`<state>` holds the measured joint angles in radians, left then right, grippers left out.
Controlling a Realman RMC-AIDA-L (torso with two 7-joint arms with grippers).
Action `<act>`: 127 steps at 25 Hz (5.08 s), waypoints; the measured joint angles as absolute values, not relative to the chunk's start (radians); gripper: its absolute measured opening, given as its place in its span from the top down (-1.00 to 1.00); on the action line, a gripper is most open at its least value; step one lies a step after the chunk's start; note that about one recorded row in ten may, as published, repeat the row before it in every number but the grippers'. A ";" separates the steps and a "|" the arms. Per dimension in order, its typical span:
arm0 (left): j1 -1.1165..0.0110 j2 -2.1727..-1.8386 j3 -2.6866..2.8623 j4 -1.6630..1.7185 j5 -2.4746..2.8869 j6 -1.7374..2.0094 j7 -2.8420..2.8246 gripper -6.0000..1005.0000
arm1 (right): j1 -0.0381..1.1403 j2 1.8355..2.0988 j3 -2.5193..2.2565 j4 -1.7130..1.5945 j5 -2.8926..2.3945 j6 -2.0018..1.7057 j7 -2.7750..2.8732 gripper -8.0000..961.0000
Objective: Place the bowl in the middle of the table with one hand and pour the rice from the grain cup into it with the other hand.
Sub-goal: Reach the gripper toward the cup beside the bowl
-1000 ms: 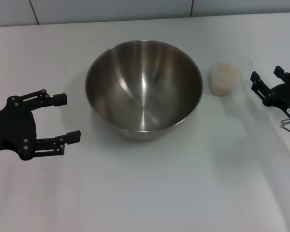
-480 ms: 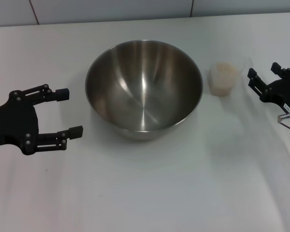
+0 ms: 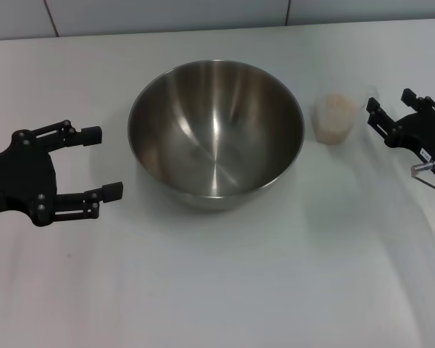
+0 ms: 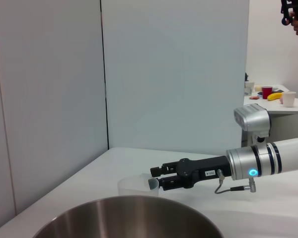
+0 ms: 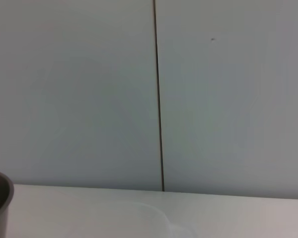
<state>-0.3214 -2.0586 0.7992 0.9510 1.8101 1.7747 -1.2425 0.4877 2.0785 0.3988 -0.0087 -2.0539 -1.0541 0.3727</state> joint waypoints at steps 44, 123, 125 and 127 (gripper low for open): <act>-0.355 -2.062 0.796 0.934 1.810 1.732 -1.243 -0.71 | 0.551 2.078 0.399 -0.018 -2.054 -0.974 0.359 -0.25; -0.344 -2.061 0.769 0.927 1.810 1.735 -1.243 -0.71 | 0.538 2.082 0.397 -0.011 -2.054 -1.010 0.331 0.98; -0.344 -2.061 0.763 0.927 1.810 1.736 -1.243 -0.71 | 0.537 2.082 0.397 -0.011 -2.054 -1.023 0.331 0.98; -0.343 -2.062 0.762 0.926 1.810 1.737 -1.243 -0.71 | 0.534 2.082 0.397 -0.011 -2.054 -1.048 0.332 0.98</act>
<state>-0.3434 -2.0617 0.7622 0.9265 1.8097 1.7371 -1.2425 0.5340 2.0817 0.3972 -0.0107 -2.0539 -1.0478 0.3317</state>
